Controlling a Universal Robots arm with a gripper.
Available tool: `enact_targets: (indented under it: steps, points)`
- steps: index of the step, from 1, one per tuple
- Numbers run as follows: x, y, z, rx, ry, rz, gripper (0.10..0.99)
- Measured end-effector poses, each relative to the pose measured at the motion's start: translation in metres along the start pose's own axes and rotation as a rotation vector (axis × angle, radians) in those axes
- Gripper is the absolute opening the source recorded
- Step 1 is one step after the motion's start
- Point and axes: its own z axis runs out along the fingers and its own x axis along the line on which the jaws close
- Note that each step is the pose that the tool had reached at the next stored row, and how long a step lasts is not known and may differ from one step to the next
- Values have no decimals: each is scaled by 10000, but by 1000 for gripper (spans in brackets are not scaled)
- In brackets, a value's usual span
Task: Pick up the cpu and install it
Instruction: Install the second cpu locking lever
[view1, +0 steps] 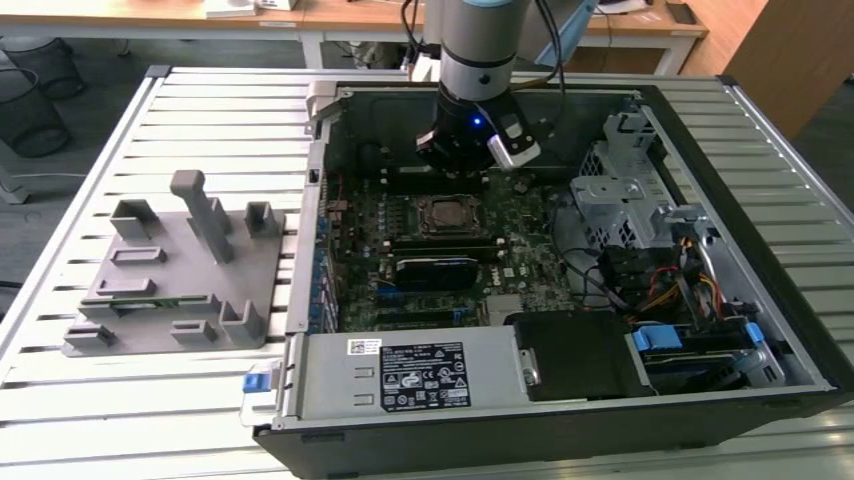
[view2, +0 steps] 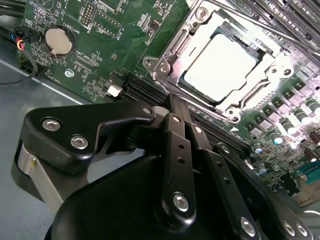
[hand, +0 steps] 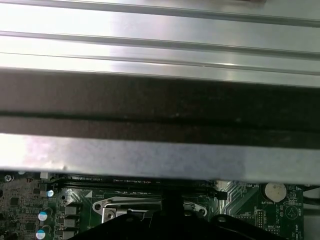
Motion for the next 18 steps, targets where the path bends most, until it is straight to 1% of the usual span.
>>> enact_targets:
  steps: [14, 18]
  points:
    - [2, -54, -6, 0, 0, 0, 106]
    - [4, -92, -11, -1, -1, -1, 106]
